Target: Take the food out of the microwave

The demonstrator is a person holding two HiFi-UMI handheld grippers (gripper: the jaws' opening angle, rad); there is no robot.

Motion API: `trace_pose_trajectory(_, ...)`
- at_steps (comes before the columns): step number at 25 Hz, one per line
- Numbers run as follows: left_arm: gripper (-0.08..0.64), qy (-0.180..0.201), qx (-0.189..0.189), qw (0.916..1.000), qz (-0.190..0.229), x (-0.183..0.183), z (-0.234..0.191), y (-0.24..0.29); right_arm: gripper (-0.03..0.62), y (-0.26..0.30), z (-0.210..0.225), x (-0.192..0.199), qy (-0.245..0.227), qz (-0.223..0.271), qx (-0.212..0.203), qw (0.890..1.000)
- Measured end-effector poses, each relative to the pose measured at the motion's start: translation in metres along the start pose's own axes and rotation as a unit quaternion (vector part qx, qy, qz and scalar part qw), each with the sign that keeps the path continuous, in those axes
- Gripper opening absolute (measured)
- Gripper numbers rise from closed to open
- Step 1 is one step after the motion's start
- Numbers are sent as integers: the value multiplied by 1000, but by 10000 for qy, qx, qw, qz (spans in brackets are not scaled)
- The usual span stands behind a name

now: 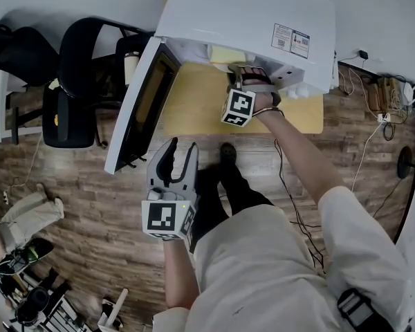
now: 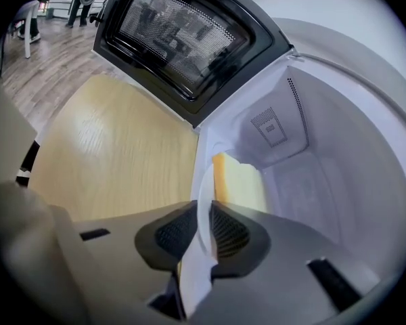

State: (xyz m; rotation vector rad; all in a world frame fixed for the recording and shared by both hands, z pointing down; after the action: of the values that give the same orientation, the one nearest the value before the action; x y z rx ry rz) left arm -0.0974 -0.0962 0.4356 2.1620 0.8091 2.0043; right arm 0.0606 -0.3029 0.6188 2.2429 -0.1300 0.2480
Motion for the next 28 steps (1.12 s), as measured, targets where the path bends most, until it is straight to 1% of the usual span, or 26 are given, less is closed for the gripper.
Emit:
trace_pose_trajectory(4,158,27,9,10000,1,-1,2,0,51,-3,0,1,-182,-12,104,9998)
trace_pose_trajectory(13,156,90,-39,9999,27,-2,4,-4,37,-10,-6,6,-414,20,457,9981)
trace_pose_trajectory(21,156,152,96,9998,31,-5,10,-4,14,-26,-5,7,-684,106,1093,9916)
trace_pose_trajectory(28,156,257,187,9995,44,-9,5,-11,9,-34,-4,6,-771,112,1454,9863)
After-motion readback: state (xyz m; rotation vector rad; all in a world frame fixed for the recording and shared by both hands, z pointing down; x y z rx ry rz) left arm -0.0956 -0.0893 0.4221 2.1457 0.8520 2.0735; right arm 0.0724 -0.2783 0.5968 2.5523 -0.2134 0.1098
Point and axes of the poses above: the fingertips, and each gripper's own axes: y forward along the fingers, z to its right, x out of its underside, the point moved 8 cm from there along -y, backward along the fingers, and after that the axes turned 6 degrees about -x, right-handed, at the moved point
